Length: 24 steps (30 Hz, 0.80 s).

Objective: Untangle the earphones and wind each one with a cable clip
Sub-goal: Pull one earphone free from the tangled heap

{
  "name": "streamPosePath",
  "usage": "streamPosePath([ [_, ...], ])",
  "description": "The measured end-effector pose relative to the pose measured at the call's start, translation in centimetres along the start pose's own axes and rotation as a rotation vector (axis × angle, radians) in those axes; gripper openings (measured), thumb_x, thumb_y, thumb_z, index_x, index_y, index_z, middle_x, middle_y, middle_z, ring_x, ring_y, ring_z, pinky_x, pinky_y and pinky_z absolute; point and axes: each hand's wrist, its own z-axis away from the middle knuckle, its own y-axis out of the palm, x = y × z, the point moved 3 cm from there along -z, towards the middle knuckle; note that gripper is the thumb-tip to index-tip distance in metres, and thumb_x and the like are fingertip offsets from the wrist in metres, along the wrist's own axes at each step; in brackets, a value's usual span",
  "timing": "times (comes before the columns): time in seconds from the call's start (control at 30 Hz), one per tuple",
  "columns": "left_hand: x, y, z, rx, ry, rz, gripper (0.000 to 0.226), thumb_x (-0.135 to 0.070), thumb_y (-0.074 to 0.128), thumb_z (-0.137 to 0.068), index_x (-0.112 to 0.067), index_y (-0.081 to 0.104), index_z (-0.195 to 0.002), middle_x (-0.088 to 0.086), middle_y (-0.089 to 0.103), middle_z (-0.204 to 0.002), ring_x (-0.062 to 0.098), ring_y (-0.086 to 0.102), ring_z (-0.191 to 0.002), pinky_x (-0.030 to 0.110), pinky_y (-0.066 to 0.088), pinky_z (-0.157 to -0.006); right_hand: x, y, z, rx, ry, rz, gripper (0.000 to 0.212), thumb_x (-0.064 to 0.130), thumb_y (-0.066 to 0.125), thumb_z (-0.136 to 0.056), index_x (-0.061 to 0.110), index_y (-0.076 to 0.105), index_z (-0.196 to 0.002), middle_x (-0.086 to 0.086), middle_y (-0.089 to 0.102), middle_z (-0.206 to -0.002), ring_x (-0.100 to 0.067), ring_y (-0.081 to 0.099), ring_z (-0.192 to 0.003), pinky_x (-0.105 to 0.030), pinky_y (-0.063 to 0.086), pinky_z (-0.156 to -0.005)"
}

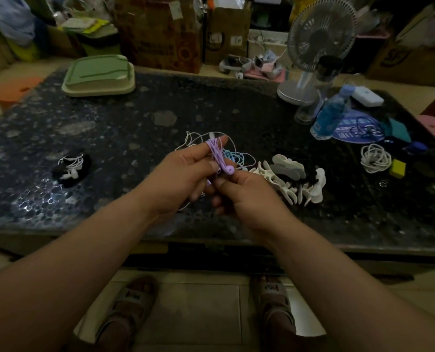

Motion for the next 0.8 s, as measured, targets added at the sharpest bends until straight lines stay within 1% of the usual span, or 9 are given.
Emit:
streamPosePath([
  [0.1, -0.1, -0.4, 0.0, -0.048, 0.058, -0.203, 0.05, -0.006, 0.051, -0.106, -0.03, 0.054, -0.15, 0.002, 0.078, -0.108, 0.009, 0.051, -0.052, 0.019, 0.046, -0.052, -0.5, 0.0, -0.2, -0.059, 0.06, -0.12, 0.012, 0.012, 0.06, -0.104, 0.006, 0.071, -0.107, -0.005, 0.072, -0.08, -0.009, 0.063, -0.062, -0.021, 0.052, -0.056],
  [0.2, 0.1, -0.5, 0.2, -0.057, 0.102, -0.383, 0.049, -0.007, 0.056, -0.106, -0.028, 0.054, -0.15, -0.011, 0.078, -0.107, -0.002, 0.07, -0.088, 0.013, 0.052, -0.078, -0.7, -0.4, -0.4, -0.079, 0.159, -0.261, 0.008, 0.008, 0.063, -0.101, 0.005, 0.07, -0.1, -0.004, 0.071, -0.075, -0.009, 0.062, -0.059, -0.02, 0.05, -0.052],
  [0.27, 0.0, -0.4, 0.1, -0.047, 0.118, -0.443, 0.049, -0.005, 0.055, -0.106, -0.024, 0.054, -0.151, -0.018, 0.076, -0.11, -0.004, 0.069, -0.106, 0.01, 0.051, -0.085, -0.8, -0.7, -0.5, -0.09, 0.196, -0.321, 0.01, 0.005, 0.062, -0.1, 0.006, 0.072, -0.097, -0.004, 0.071, -0.073, -0.008, 0.062, -0.058, -0.02, 0.05, -0.051],
  [0.33, 0.1, -0.3, 0.0, -0.038, 0.124, -0.482, 0.048, -0.005, 0.053, -0.106, -0.024, 0.055, -0.15, -0.016, 0.075, -0.112, -0.001, 0.069, -0.107, 0.016, 0.055, -0.087, -0.8, -0.7, -0.5, -0.111, 0.189, -0.343, 0.014, 0.001, 0.061, -0.099, 0.007, 0.072, -0.092, -0.004, 0.07, -0.072, -0.008, 0.061, -0.057, -0.019, 0.05, -0.051],
  [0.43, 0.9, -0.2, -0.1, -0.053, 0.149, -0.66, 0.035, -0.014, 0.054, -0.104, -0.03, 0.066, -0.132, -0.003, 0.077, -0.102, 0.024, 0.072, -0.096, 0.049, 0.059, -0.087, -0.8, -0.6, -0.4, -0.15, 0.163, -0.371, 0.021, -0.003, 0.06, -0.098, 0.006, 0.072, -0.084, -0.006, 0.071, -0.069, -0.01, 0.064, -0.057, -0.019, 0.053, -0.052],
  [0.5, 1.5, -0.1, -0.3, -0.046, 0.147, -0.705, 0.018, -0.018, 0.055, -0.103, -0.021, 0.068, -0.115, 0.005, 0.074, -0.091, 0.03, 0.07, -0.086, 0.055, 0.057, -0.079, -0.8, -0.6, -0.3, -0.16, 0.147, -0.37, 0.02, -0.005, 0.061, -0.096, 0.005, 0.072, -0.084, -0.008, 0.072, -0.071, -0.011, 0.067, -0.059, -0.02, 0.055, -0.054],
  [0.57, 1.5, -0.2, -0.5, -0.037, 0.132, -0.67, 0.023, -0.026, 0.054, -0.099, -0.015, 0.067, -0.114, 0.008, 0.074, -0.092, 0.033, 0.07, -0.088, 0.057, 0.056, -0.081, -0.7, -0.8, -0.3, -0.163, 0.117, -0.345, 0.015, -0.004, 0.062, -0.096, 0.005, 0.071, -0.088, -0.008, 0.072, -0.074, -0.011, 0.068, -0.062, -0.021, 0.055, -0.056],
  [0.67, 1.5, -0.3, -0.7, 0.052, 0.102, -0.573, 0.025, -0.026, 0.057, -0.095, -0.025, 0.072, -0.114, 0.0, 0.077, -0.108, 0.025, 0.072, -0.107, 0.054, 0.056, -0.098, -0.4, -1.3, 0.0, -0.186, 0.039, -0.182, 0.004, 0.005, 0.069, -0.096, 0.008, 0.072, -0.096, -0.005, 0.077, -0.083, -0.011, 0.07, -0.071, -0.023, 0.056, -0.062],
  [0.8, 1.6, -0.2, -0.7, 0.108, 0.122, -0.563, 0.033, -0.014, 0.065, -0.1, -0.031, 0.068, -0.129, -0.022, 0.071, -0.122, 0.001, 0.066, -0.118, 0.034, 0.052, -0.108, 0.1, -1.9, 0.3, -0.212, -0.056, -0.027, 0.006, 0.009, 0.07, -0.097, 0.009, 0.068, -0.102, -0.008, 0.077, -0.09, -0.012, 0.072, -0.073, -0.02, 0.056, -0.062],
])
